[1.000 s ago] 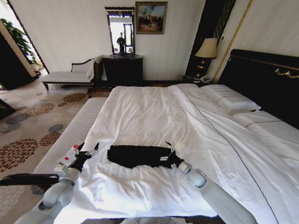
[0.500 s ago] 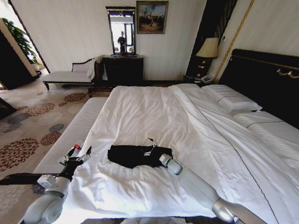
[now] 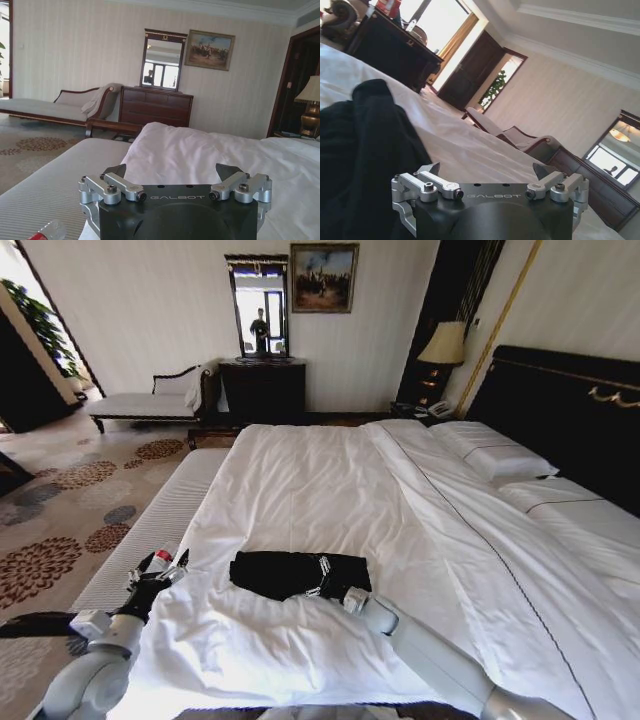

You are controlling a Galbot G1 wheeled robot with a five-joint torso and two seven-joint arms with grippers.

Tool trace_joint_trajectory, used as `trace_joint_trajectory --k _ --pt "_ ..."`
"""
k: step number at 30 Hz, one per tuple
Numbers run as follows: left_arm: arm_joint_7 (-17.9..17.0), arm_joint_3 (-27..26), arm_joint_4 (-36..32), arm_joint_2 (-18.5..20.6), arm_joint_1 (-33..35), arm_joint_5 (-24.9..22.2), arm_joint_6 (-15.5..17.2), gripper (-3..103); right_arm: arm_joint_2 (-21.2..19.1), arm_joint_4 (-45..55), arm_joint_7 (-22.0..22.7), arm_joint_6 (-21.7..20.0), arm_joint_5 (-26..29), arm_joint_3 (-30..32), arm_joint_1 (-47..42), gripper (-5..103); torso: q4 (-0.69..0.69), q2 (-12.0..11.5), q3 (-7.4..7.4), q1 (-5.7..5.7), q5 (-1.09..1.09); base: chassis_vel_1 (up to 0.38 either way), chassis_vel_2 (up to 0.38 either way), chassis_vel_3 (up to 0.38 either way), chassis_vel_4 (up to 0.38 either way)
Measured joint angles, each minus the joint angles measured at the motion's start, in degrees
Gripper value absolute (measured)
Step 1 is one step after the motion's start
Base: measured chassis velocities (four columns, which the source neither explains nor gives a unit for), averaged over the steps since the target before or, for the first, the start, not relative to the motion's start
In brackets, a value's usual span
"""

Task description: Fold the clothes on the bed.

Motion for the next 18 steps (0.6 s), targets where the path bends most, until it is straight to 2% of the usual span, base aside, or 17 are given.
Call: trace_joint_trajectory --k 2,5,7,8,12,18 --pt "-0.01 -0.02 -0.34 -0.20 0.28 -0.06 0.00 100 1.06 -1.51 0.29 -0.50 0.85 -0.22 1.71 100 0.00 0.00 0.00 0.00 0.01 0.000 0.000 0.000 0.000" --pt "-0.03 -0.21 -1.63 -0.75 1.01 -0.40 0.18 100 6.03 -7.78 0.56 -1.02 1.73 -2.06 6.35 100 0.01 0.00 0.00 0.01 0.01 0.000 0.000 0.000 0.000" --pt "-0.43 -0.47 -3.51 -1.15 1.59 -0.77 0.53 100 10.16 -13.32 0.50 -0.76 0.86 -3.41 8.66 100 0.03 0.00 0.00 0.01 -0.01 0.000 0.000 0.000 0.000" --pt "-0.43 -0.47 -3.51 -1.15 1.59 -0.77 0.53 100 10.16 -13.32 0.50 -0.76 0.86 -3.41 8.66 100 0.03 0.00 0.00 0.01 -0.01 0.000 0.000 0.000 0.000" --pt "-1.10 -1.28 -8.00 -1.57 2.77 -1.87 1.34 100 15.35 -20.61 0.17 -0.02 -1.27 -5.66 11.07 100 0.01 -0.01 0.00 0.01 0.00 0.000 0.000 0.000 0.000" --pt "-1.53 -2.34 -10.77 -2.00 3.35 -2.97 1.80 100 16.07 -19.75 -0.01 0.41 -2.38 -9.11 10.54 100 0.01 0.00 0.00 0.01 0.00 0.000 0.000 0.000 0.000"
